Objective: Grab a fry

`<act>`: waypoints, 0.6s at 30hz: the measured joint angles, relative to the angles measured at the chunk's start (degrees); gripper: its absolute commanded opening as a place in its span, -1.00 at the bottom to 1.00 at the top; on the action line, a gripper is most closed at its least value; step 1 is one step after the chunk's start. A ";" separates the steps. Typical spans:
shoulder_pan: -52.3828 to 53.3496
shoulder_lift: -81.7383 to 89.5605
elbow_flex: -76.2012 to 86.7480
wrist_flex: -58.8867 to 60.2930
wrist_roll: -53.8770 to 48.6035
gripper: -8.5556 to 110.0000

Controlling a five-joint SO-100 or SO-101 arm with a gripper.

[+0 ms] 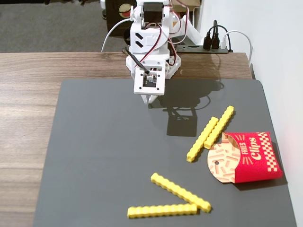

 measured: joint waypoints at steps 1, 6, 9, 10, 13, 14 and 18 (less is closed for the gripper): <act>0.00 -2.02 -1.32 -0.18 -0.18 -0.85; 0.97 -10.99 -7.73 -0.97 -1.32 -0.85; 2.20 -14.85 -10.99 -1.05 -2.02 -0.85; 2.29 -16.35 -12.39 -1.05 -2.55 -0.85; 3.87 -19.95 -15.73 -1.05 -3.52 -0.85; 3.96 -21.27 -17.14 -0.62 -4.04 -0.85; 5.80 -27.33 -23.99 1.41 -6.33 -0.85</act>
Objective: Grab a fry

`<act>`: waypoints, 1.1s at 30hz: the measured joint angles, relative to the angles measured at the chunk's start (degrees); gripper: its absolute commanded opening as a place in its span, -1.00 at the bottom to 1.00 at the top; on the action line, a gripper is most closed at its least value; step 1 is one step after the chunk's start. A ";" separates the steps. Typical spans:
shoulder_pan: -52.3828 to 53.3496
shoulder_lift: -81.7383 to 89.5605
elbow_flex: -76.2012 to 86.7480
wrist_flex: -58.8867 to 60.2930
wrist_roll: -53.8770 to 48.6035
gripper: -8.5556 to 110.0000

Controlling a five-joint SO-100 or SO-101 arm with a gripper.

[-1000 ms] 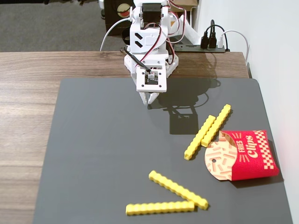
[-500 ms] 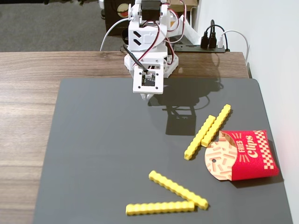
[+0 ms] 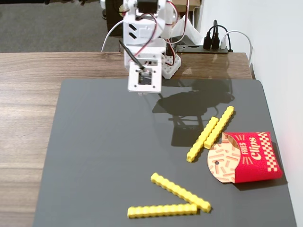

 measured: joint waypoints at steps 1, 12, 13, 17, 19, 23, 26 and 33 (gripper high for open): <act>0.26 -1.41 -1.58 0.53 -0.70 -0.85; 2.11 -20.04 -20.39 2.02 -7.73 -0.85; 2.02 -21.36 -21.71 1.93 -8.17 -0.85; 1.05 -28.92 -28.39 2.46 -10.28 -0.85; 0.79 -32.43 -31.46 2.72 -11.34 -0.85; 0.44 -39.55 -37.97 2.72 -14.41 -0.84; -0.35 -45.18 -42.63 2.37 -16.87 -0.84; -2.55 -57.74 -53.09 0.35 -21.62 -0.77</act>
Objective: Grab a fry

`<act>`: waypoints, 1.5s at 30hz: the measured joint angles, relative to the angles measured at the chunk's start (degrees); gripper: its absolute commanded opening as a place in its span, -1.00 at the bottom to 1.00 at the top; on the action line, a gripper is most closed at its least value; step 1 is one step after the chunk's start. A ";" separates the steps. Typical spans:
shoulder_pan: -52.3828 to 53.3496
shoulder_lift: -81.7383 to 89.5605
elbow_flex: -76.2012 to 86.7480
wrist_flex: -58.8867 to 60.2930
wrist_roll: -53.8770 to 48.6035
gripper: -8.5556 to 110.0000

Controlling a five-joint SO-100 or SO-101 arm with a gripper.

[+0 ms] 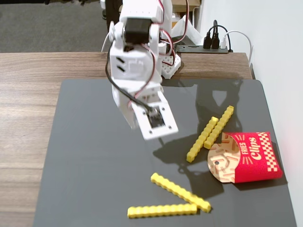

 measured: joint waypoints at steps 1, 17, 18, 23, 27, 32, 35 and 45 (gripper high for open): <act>-0.18 -1.58 -1.32 -0.18 -0.35 -0.74; -4.04 -26.46 -25.58 -0.26 -9.84 -0.29; -4.48 -28.21 -27.60 -0.44 -9.84 -0.29; -6.33 -33.57 -33.57 -0.26 -9.93 -0.29; -7.03 -36.39 -36.39 -0.26 -9.93 -0.29; -7.29 -38.58 -38.23 -0.26 -9.76 -0.31; -7.29 -39.90 -39.20 -0.26 -9.76 -0.31; -8.00 -42.71 -40.69 -0.70 -8.09 -0.46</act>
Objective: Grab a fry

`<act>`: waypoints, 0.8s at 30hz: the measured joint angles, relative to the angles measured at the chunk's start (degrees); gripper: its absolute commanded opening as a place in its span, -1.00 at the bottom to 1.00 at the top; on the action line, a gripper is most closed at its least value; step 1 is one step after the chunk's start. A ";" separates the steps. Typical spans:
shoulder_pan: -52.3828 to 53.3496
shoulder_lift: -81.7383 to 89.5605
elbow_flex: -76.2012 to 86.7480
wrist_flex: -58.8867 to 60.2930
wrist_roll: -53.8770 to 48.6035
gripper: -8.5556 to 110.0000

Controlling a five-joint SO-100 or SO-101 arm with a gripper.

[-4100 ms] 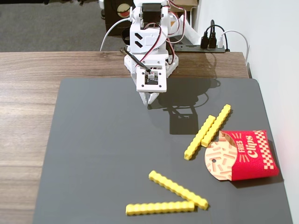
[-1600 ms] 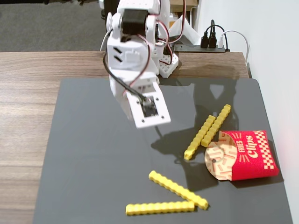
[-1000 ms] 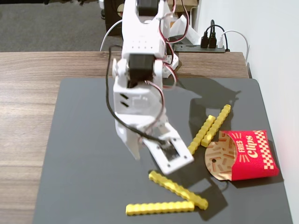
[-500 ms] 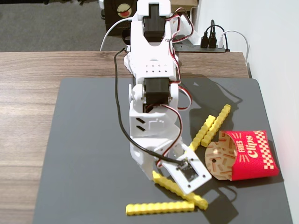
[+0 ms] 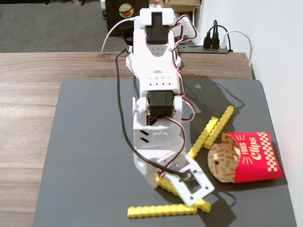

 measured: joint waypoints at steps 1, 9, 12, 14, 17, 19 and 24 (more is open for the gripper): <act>-0.18 0.00 0.00 0.00 0.26 -0.46; -1.14 0.00 -0.62 0.09 1.32 -0.63; -0.53 0.00 -0.70 0.09 1.67 -0.71; -0.44 -0.09 -0.70 0.09 1.67 -0.71; -0.44 -0.09 -0.70 0.09 2.11 -0.76; -0.44 -0.18 -0.70 0.09 2.37 -0.76; -0.44 -0.62 -0.97 0.79 2.72 -0.81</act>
